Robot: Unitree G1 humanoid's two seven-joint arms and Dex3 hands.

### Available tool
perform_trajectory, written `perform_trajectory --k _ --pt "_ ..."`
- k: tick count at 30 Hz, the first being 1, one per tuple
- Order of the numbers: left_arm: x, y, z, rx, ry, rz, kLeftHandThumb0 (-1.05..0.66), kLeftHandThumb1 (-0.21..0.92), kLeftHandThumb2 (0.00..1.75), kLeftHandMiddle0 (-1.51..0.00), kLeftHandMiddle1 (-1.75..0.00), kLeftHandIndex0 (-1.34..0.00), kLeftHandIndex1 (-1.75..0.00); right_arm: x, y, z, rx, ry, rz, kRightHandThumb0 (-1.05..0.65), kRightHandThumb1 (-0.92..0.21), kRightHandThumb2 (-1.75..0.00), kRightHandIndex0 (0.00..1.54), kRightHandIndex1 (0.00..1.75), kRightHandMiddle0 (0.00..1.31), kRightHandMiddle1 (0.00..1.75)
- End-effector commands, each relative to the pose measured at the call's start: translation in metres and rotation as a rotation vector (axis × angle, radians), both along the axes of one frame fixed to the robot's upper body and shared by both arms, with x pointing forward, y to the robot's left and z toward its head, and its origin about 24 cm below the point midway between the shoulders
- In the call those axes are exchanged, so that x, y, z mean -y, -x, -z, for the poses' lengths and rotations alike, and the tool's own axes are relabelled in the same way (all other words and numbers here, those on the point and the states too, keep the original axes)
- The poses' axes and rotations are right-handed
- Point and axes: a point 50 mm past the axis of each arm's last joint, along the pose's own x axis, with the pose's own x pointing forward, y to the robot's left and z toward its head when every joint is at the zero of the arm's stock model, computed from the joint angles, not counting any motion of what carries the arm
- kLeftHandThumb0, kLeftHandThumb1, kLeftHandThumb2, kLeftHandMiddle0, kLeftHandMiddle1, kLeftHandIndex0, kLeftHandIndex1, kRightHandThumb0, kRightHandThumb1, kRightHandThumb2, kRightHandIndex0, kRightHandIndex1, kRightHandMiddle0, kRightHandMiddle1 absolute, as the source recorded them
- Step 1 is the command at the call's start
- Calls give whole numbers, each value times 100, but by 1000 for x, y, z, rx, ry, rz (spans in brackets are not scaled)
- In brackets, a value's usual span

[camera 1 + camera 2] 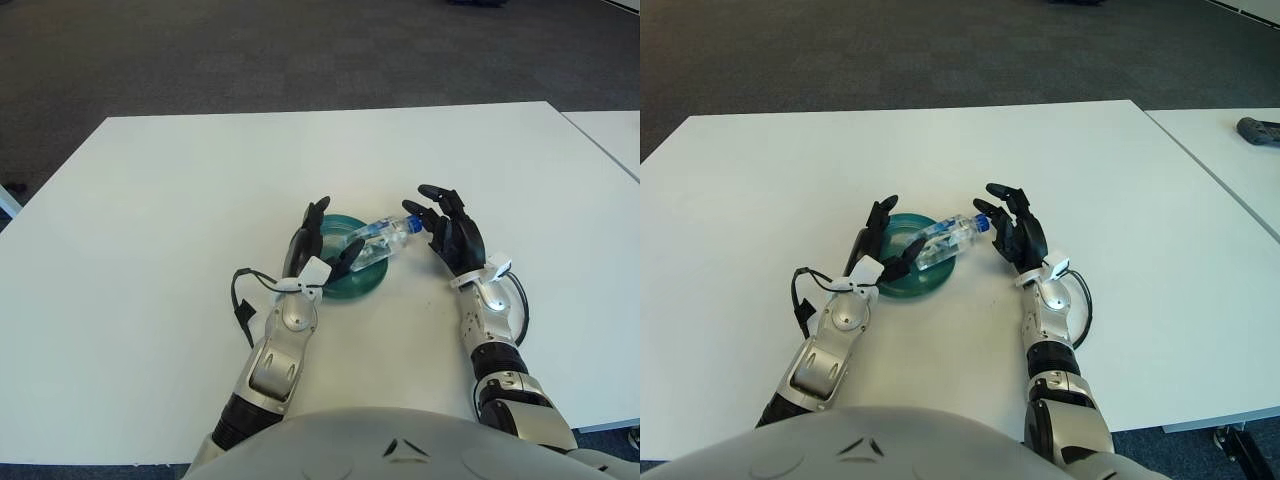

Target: Put the bottle into the plate.

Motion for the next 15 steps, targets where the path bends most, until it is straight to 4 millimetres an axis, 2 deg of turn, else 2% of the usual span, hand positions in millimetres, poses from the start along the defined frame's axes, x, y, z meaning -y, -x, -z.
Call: perform_trajectory --k 1,15 --pt "0 0 -5 -14 9 -21 -105 92 43 -1 -1 0 -2 -8 43 48 -200 -81 43 -68 -92 -84 33 40 0 95" --pt "-2 0 -6 0 58 -80 -105 92 36 0 0 0 0 -6 43 48 -200 -80 44 -68 -92 -84 33 40 0 95"
